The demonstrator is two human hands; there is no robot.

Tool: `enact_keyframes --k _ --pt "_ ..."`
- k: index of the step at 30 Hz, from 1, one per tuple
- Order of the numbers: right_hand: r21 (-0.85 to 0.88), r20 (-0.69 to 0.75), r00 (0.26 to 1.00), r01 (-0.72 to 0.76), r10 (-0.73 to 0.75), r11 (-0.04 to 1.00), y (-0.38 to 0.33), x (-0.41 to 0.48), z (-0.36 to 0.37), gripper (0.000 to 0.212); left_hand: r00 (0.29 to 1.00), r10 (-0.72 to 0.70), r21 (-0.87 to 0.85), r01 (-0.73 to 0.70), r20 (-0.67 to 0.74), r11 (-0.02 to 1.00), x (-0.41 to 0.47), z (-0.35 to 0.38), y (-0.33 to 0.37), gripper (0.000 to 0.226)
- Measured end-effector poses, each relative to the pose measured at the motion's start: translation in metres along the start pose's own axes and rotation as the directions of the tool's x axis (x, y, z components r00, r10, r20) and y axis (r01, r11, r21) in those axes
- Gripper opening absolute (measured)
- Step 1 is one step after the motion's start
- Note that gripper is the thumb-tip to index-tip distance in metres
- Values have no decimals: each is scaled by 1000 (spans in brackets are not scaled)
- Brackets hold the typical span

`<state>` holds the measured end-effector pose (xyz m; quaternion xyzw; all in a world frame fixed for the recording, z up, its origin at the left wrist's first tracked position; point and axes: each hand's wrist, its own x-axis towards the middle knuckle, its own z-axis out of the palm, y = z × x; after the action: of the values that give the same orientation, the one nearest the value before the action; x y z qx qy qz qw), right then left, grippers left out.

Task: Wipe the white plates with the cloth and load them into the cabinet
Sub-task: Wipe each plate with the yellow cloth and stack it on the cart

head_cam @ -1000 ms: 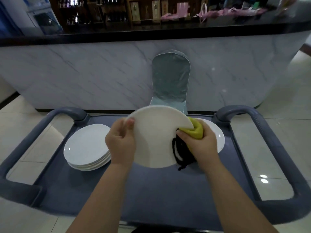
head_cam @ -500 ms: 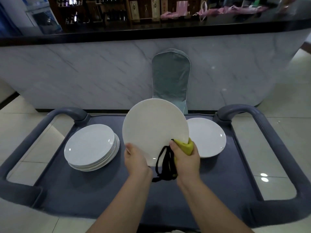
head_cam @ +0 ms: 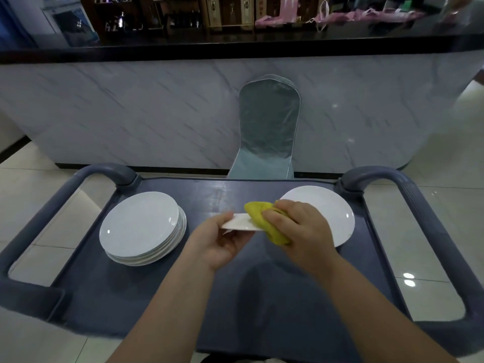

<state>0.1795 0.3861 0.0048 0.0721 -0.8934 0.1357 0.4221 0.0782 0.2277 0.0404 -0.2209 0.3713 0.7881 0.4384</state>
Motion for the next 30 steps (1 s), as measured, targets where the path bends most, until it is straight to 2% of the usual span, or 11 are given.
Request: enact_keyframes --k 3,8,12,16,18,20,22,24,25,28,30 --pt "38 -5 996 -88 88 995 -1 -15 3 28 998 54 -22 -55 -19 998 2 -3 -7 30" --pt "211 155 894 -446 420 870 -22 -32 14 54 970 175 -23 -174 170 985 1 -14 -21 52" --pt "174 51 890 -455 453 874 -26 -36 22 36 943 231 -19 -233 242 972 2 -21 -28 52" --pt "213 76 791 -608 607 765 7 -22 13 30 941 253 -50 -248 226 967 4 -30 -33 53" --pt "151 92 777 -629 623 762 0 -13 16 29 944 258 -113 -238 206 965 5 -32 -32 55" --pt "109 140 831 -553 538 826 -33 -18 26 30 949 259 -159 -232 179 960 7 -32 -29 56" --pt "81 187 908 -395 375 915 -64 -35 32 35 956 247 -143 -225 161 964 9 -31 -31 49" --pt "105 186 919 -369 346 923 -58 -40 30 35 960 233 -139 -212 158 967 10 -31 -34 42" --pt "130 163 904 -417 396 899 -46 -37 26 33 959 235 -146 -213 161 966 10 -32 -35 39" --pt "157 102 767 -641 633 751 -11 -24 14 27 953 246 -165 -217 177 962 7 -34 -38 43" --pt "104 85 766 -643 638 759 -21 -22 16 27 955 238 -163 -210 178 964 6 -35 -40 48"
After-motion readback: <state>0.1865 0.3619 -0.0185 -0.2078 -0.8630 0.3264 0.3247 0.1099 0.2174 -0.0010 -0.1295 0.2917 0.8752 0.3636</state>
